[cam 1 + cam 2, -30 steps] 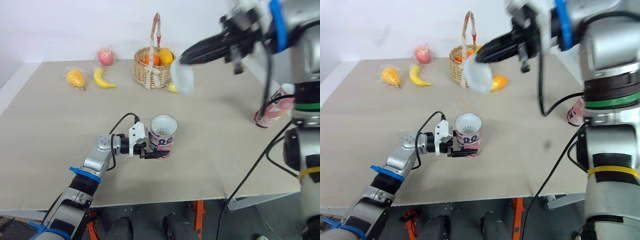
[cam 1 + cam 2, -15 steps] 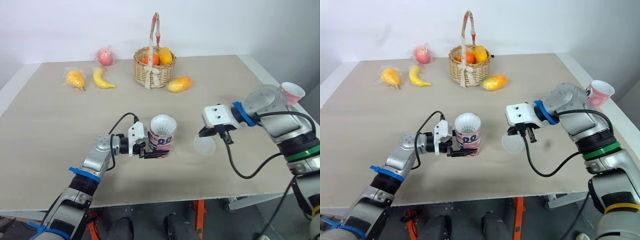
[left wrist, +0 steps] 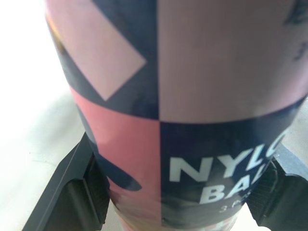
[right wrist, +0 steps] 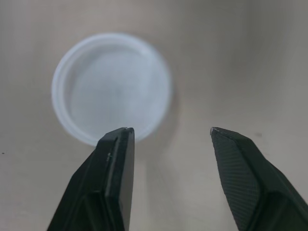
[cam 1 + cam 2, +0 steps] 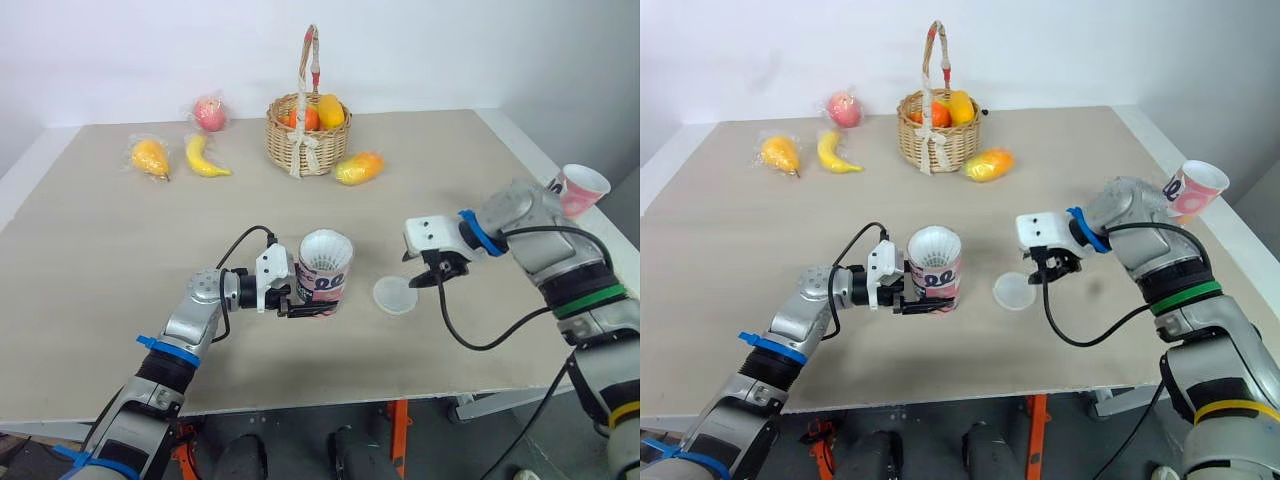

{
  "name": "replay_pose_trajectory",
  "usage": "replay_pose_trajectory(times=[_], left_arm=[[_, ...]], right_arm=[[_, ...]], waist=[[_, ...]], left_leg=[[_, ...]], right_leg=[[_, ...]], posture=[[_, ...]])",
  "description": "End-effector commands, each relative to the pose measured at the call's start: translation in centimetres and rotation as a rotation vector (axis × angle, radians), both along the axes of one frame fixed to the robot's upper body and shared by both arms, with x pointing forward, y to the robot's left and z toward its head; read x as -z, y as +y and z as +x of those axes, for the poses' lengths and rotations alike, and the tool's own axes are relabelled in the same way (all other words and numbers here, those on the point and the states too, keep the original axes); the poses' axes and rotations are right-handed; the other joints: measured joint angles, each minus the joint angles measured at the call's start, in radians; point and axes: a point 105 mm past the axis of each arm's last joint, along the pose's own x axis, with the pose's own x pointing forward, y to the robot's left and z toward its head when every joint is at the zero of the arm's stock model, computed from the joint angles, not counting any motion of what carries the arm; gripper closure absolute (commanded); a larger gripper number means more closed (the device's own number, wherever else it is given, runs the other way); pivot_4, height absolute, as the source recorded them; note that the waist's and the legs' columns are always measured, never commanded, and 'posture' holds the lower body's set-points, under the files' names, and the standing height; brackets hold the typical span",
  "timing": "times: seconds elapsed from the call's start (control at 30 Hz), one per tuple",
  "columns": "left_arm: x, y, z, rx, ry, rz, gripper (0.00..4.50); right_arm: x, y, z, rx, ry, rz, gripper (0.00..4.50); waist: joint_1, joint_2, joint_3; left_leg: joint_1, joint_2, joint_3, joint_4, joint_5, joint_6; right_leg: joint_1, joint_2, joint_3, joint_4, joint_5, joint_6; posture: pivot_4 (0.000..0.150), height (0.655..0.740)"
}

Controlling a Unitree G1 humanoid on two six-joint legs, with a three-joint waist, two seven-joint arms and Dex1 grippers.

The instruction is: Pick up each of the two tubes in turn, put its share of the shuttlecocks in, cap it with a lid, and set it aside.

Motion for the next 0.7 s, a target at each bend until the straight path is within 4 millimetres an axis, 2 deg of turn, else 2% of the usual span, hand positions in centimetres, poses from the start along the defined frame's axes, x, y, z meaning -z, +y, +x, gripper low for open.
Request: replay_pose_trajectory(times=[0.03,0.17,0.37,0.7], left_arm=[[2.7,1.2,0.0,-0.046,0.078,0.084,1.29],[2.9,1.2,-0.1,-0.052,0.085,0.085,1.29],[3.1,1.4,-0.2,-0.059,0.09,0.087,1.29],[3.1,1.5,0.0,-0.067,0.093,0.089,1.29]], right_arm=[[-1.4,-0.3,0.0,0.05,0.0,0.061,1.66],[-0.7,0.6,0.2,0.206,0.096,0.196,1.66],[0.2,0.2,0.6,0.413,0.18,0.299,1.66],[2.3,0.5,-1.9,0.382,0.25,0.251,1.66]], waist=[[0.0,0.0,0.0],[0.0,0.0,0.0],[0.001,0.0,0.0],[0.0,0.0,0.0]], left_leg=[[0.0,0.0,0.0,0.0,0.0,0.0],[0.0,0.0,0.0,0.0,0.0,0.0],[0.0,0.0,-0.001,0.0,0.0,0.0],[-0.001,0.0,-0.002,0.0,0.0,0.0]], right_leg=[[0.0,0.0,0.0,0.0,0.0,0.0],[0.0,0.0,0.0,0.0,0.0,0.0],[0.0,0.0,0.0,0.0,0.0,0.0],[0.0,0.001,0.0,0.0,-0.001,0.001]], posture=[[0.15,0.74],[0.15,0.74],[0.15,0.74],[0.15,0.74]])
